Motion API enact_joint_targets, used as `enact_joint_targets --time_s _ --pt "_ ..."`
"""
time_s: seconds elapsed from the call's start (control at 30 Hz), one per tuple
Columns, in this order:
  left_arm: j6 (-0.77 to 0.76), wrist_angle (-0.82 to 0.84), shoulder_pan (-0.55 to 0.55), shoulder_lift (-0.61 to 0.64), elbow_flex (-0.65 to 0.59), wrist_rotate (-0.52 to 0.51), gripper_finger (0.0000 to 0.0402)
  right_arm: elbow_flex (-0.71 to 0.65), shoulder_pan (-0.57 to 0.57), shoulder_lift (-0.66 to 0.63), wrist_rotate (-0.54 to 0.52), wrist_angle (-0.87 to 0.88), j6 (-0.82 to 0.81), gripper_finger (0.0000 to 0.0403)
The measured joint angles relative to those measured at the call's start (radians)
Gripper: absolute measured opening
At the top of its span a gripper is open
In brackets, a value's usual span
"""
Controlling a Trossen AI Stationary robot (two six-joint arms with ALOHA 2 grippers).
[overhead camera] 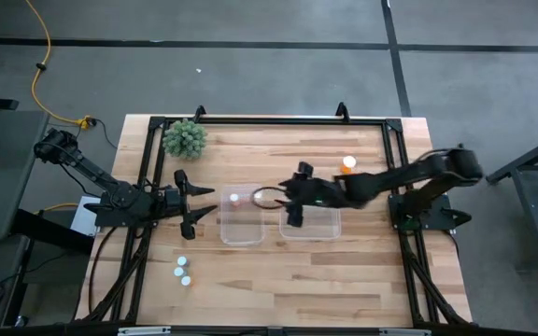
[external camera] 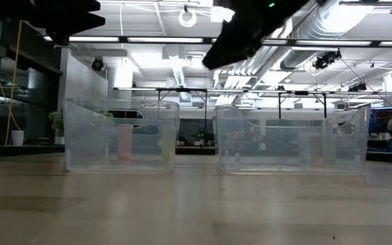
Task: Pick and place medicine bottles into bin by pill shape (circle, oval)
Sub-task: Put the orange tablet bottle into the left transparent bin
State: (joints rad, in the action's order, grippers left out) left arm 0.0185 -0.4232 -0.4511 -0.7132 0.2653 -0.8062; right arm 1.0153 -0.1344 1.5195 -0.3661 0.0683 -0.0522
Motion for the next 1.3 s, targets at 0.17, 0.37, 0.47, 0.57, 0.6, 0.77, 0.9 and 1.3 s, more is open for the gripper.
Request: enact_joint_targets --time_s 0.17,0.37,0.47,0.57,0.6,0.77,0.9,1.3 --pt "-0.014 -0.008 0.0 0.0 0.0 0.015 0.0204 -0.227 -0.043 -0.149 -0.008 -0.336 -0.008 0.0224" --pt "0.012 -0.014 0.0 0.0 0.0 0.038 0.0204 -0.406 -0.05 -0.226 -0.048 -0.601 -0.023 0.0224" --pt "0.012 -0.021 0.0 0.0 0.0 0.038 0.0204 -0.431 -0.045 -0.238 -0.106 -0.62 -0.053 0.0224" --pt "0.012 -0.021 0.0 0.0 0.0 0.038 0.0204 -0.428 -0.042 -0.238 -0.124 -0.619 -0.044 0.0224" --pt "0.012 -0.021 0.0 0.0 0.0 0.038 0.0204 -0.425 -0.042 -0.238 -0.124 -0.619 -0.037 0.0224" --pt "0.012 -0.023 0.0 0.0 0.0 0.037 0.0204 -0.422 -0.042 -0.237 -0.123 -0.62 -0.018 0.0224" --pt "0.012 -0.022 0.0 0.0 0.0 0.035 0.0204 -0.422 -0.042 -0.237 -0.123 -0.619 -0.019 0.0224" --pt "0.012 -0.023 0.0 0.0 0.0 0.035 0.0204 -0.422 -0.042 -0.237 -0.122 -0.619 -0.019 0.0224"
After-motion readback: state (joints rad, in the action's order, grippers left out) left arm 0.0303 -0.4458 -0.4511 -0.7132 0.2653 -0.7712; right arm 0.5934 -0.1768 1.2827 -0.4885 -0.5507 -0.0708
